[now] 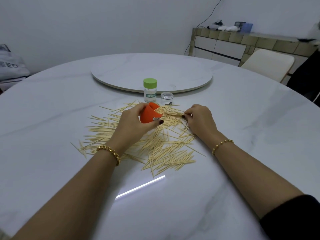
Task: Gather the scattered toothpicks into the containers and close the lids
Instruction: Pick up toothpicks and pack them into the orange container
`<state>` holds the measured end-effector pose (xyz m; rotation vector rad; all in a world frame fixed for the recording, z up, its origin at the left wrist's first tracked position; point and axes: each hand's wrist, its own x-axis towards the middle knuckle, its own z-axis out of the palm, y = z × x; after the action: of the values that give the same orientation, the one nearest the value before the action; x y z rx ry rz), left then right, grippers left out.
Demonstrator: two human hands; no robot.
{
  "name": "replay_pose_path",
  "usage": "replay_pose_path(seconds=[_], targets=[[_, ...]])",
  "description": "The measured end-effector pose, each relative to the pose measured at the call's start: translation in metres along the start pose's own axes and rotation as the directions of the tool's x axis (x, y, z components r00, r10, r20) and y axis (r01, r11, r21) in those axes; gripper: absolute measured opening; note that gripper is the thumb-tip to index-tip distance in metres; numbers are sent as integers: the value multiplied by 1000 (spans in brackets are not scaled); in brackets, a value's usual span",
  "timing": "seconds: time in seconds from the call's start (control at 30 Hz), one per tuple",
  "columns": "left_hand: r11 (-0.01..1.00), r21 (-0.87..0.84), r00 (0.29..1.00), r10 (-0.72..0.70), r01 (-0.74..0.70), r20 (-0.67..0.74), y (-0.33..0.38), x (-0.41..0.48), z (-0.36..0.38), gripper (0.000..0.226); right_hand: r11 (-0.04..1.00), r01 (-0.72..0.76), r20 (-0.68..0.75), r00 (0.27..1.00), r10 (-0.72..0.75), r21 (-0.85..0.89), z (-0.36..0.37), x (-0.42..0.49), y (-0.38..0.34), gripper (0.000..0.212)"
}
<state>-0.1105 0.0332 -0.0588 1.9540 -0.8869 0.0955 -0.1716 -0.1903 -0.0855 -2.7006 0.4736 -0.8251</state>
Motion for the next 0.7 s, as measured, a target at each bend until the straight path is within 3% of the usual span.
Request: replay_pose_path(seconds=[0.27,0.47,0.7], targets=[[1000,18,1000,-13,13,0,-4,1,0,58,998,42,-62,997,-40,37,1,1,1,17],[999,20,999,-38,38,-6,-9,2,-1,57,970,149,-235,967,-102,192,-3,0,-10,9],[998,20,998,-57,57,3,-13,3,-1,58,919,253,-323,934,-150,304,-8,-1,-25,12]])
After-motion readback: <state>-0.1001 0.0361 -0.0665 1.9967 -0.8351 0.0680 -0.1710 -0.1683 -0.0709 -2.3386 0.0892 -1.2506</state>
